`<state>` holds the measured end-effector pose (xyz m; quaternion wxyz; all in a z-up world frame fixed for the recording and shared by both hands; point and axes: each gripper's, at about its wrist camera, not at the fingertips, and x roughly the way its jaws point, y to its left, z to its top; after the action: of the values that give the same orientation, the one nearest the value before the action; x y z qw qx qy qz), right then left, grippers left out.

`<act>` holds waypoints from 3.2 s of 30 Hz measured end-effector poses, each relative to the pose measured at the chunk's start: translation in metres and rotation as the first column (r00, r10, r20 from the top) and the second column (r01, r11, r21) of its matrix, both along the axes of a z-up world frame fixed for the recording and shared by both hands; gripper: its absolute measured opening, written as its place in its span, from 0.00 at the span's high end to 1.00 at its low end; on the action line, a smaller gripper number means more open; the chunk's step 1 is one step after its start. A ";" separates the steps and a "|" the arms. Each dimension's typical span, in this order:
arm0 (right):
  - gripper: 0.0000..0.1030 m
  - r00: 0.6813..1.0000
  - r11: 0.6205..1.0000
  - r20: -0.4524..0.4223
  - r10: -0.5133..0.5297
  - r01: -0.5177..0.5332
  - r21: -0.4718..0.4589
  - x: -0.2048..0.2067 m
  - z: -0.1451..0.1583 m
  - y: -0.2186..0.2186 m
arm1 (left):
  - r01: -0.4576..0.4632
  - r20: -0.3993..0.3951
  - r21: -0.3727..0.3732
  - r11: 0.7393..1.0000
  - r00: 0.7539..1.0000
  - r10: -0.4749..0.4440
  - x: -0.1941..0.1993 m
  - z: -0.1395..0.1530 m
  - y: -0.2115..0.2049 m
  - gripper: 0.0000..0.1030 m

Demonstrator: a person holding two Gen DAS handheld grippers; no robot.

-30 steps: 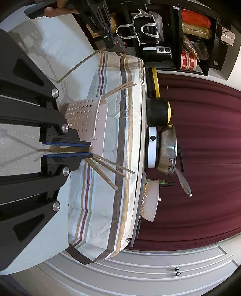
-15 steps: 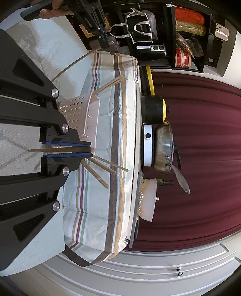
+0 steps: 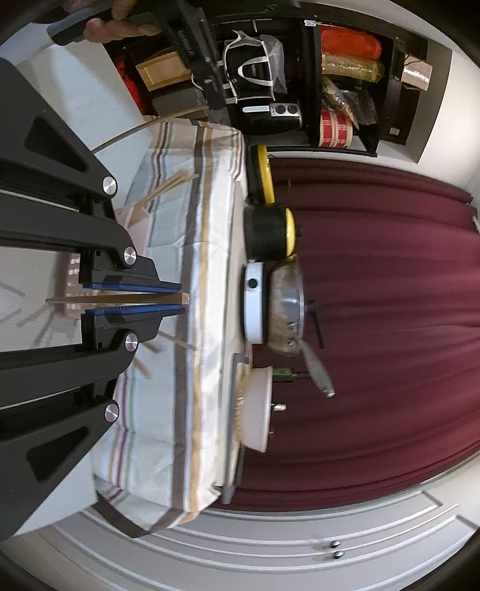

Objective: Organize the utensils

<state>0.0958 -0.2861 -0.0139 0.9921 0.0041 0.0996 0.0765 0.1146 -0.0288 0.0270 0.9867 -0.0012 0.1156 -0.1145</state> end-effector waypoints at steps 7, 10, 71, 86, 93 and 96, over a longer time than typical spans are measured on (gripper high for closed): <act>0.93 0.998 1.000 0.065 0.020 -0.020 0.005 0.012 0.026 0.001 | 0.024 0.105 -0.005 1.000 0.994 -0.024 0.013 0.041 -0.016 0.94; 0.93 0.996 0.999 0.086 0.026 -0.028 0.016 0.020 0.036 0.001 | 0.037 0.132 -0.023 0.999 0.991 -0.033 0.022 0.052 -0.022 0.94; 0.30 0.996 0.996 0.004 -0.088 0.088 0.012 0.061 -0.017 0.013 | -0.124 0.075 0.033 0.992 0.990 0.121 0.052 -0.025 -0.032 0.22; 0.18 0.987 0.987 0.004 -0.160 0.160 -0.010 -0.023 -0.010 0.009 | -0.173 0.119 0.030 0.984 0.978 0.169 -0.050 -0.017 -0.010 0.09; 0.18 0.984 0.984 -0.003 -0.180 0.180 -0.002 -0.047 -0.011 0.005 | -0.188 0.099 0.014 0.982 0.978 0.186 -0.070 -0.021 -0.002 0.07; 0.18 0.982 0.982 -0.010 -0.190 0.190 0.001 -0.052 -0.013 0.003 | -0.191 0.085 0.012 0.982 0.978 0.189 -0.074 -0.024 0.000 0.07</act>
<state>0.0443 -0.2829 -0.0267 0.9943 0.0152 0.1037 -0.0186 0.0403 -0.0290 0.0030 0.9970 0.0026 0.0748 -0.0185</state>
